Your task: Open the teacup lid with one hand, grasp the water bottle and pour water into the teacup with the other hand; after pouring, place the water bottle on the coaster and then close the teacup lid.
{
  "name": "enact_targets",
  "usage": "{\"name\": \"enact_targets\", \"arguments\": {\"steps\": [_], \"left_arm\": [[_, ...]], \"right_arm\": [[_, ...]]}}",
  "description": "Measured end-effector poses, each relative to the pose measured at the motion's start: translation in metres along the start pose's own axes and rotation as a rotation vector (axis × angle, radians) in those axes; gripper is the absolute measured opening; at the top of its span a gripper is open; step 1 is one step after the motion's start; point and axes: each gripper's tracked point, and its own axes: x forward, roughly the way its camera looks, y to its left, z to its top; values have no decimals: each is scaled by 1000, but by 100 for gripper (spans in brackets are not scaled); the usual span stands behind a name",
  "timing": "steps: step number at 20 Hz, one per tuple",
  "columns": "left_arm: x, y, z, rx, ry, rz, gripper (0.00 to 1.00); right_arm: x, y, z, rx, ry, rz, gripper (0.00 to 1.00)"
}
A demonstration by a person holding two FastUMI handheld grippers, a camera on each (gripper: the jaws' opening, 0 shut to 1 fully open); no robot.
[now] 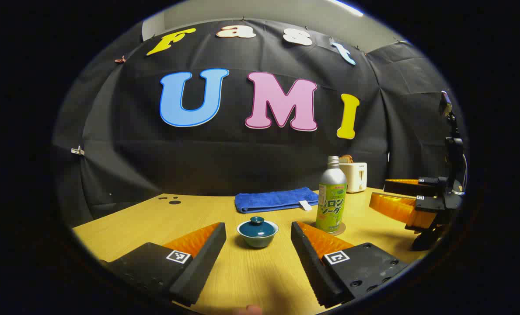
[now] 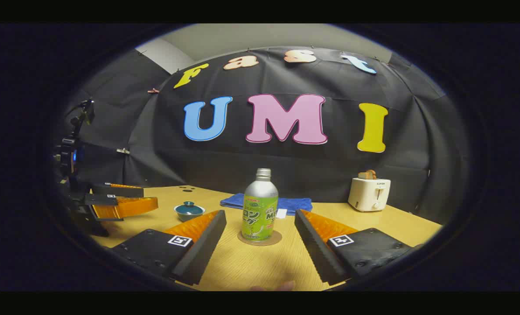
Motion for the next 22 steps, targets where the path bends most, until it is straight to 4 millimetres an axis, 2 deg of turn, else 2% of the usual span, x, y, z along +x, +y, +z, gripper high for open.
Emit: {"name": "enact_targets", "arguments": {"steps": [8,15,22], "left_arm": [[2,5,0,1,-2,27,95],[5,1,0,2,-6,11,95],[54,9,-4,33,15,-20,95]], "right_arm": [[7,1,-24,83,96,12,97],[8,1,-23,90,93,22,98],[8,1,-24,90,94,26,98]]}}
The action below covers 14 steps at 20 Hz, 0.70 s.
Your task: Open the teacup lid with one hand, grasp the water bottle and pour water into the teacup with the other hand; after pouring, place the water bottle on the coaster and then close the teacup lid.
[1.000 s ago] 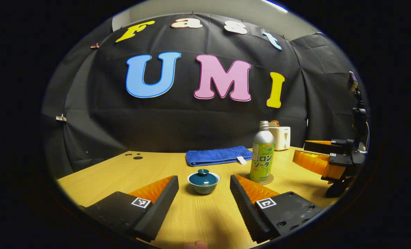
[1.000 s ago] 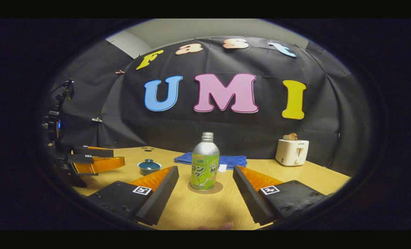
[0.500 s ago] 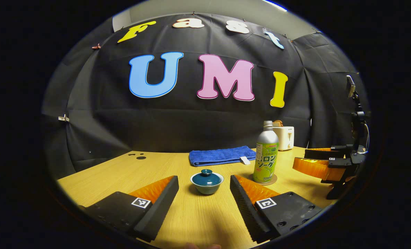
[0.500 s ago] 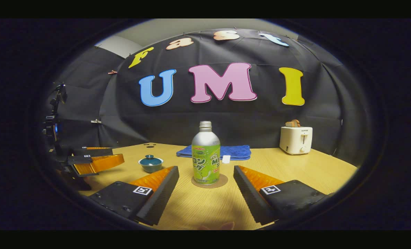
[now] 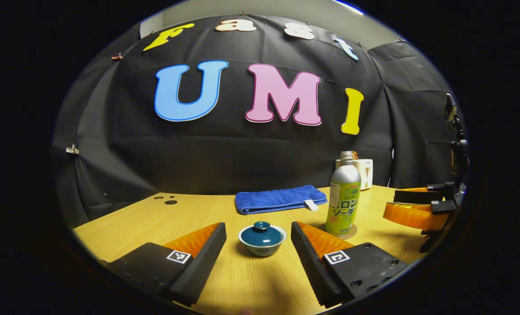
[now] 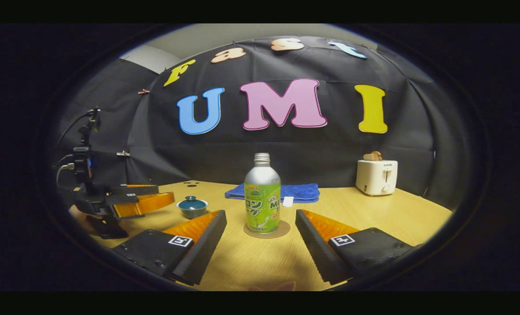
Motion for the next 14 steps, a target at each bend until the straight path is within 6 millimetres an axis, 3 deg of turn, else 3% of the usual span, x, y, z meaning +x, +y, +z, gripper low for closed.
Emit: {"name": "enact_targets", "arguments": {"steps": [4,5,6,14], "left_arm": [[30,-6,0,104,17,-38,88],[37,-5,-2,123,33,-39,81],[42,-6,-6,133,53,-44,81],[62,-3,-18,119,140,-53,71]], "right_arm": [[0,0,0,0,0,1,98],[0,0,0,0,0,4,98],[0,1,-1,0,1,4,98],[-1,3,-1,0,1,18,98]]}}
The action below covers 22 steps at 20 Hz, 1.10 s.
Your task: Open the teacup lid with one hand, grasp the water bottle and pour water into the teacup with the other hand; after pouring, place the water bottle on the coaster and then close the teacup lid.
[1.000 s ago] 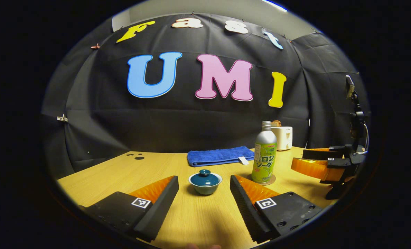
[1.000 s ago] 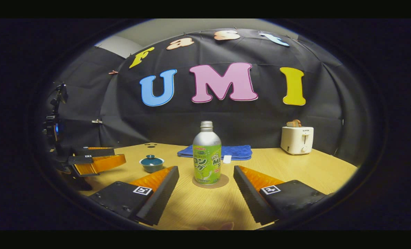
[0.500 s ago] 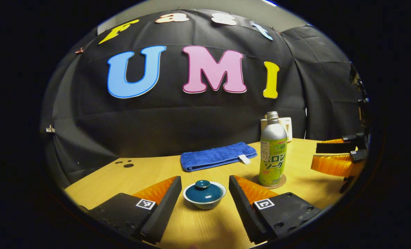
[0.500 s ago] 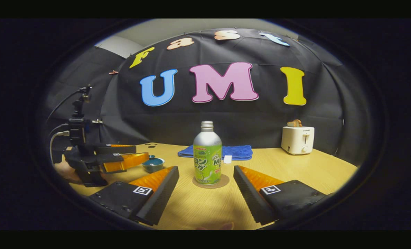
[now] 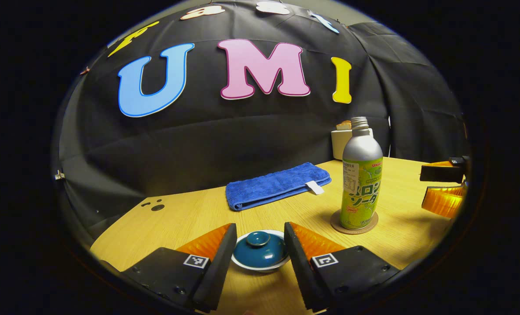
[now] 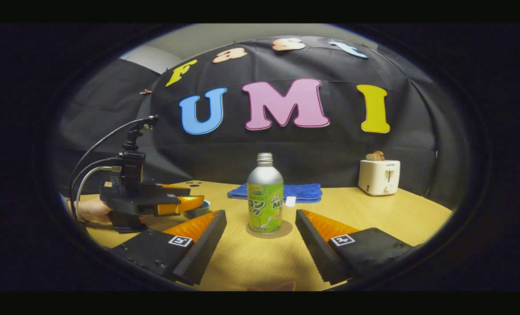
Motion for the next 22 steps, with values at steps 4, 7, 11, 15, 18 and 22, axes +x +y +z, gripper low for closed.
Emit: {"name": "enact_targets", "arguments": {"steps": [4,7,11,15,18,22], "left_arm": [[4,-5,-6,24,37,-9,62],[5,-6,-7,40,53,-2,52],[8,-2,-5,26,38,25,39],[6,-2,-3,14,26,14,33],[-2,2,3,-18,-29,22,31],[-35,2,10,-106,-94,8,31]], "right_arm": [[0,2,0,0,1,6,98],[1,3,0,1,1,9,98],[0,3,0,1,1,11,99],[0,3,0,1,1,11,98],[0,4,-1,0,1,14,98],[5,-1,0,-1,-2,-4,98]]}}
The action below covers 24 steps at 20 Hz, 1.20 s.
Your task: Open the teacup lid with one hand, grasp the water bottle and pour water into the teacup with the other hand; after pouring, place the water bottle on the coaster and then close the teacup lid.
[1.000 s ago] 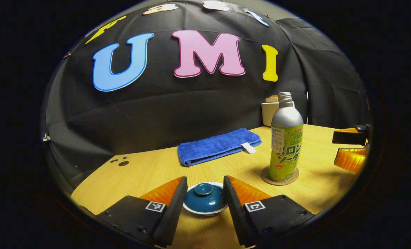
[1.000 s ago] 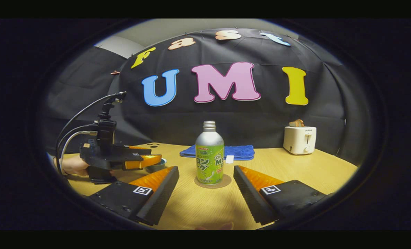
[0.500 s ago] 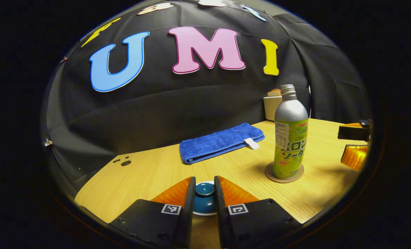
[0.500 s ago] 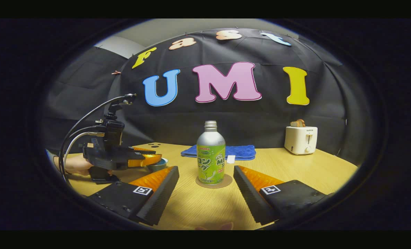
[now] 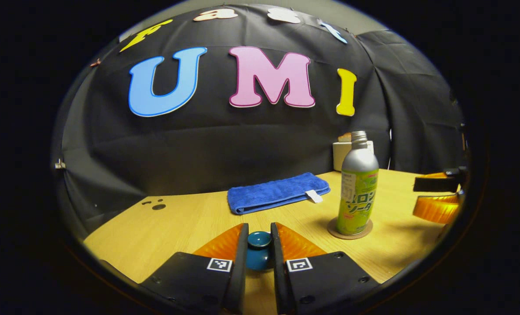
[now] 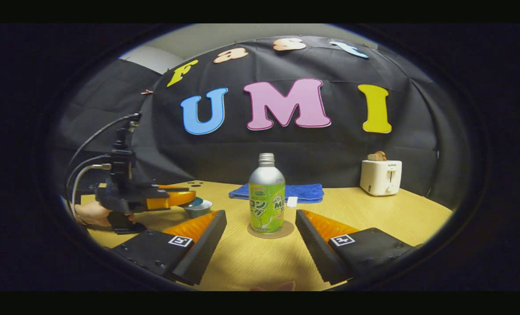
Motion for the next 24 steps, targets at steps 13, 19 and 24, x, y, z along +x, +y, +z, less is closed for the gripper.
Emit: {"name": "enact_targets", "arguments": {"steps": [13,19,24], "left_arm": [[-103,33,21,-174,-154,68,31],[-110,48,27,-213,-165,61,31],[-121,66,37,-214,-183,84,31]], "right_arm": [[73,-7,-7,-108,82,-24,97],[94,-6,-16,-99,111,-58,98],[103,-3,-21,-27,119,-57,98]]}}
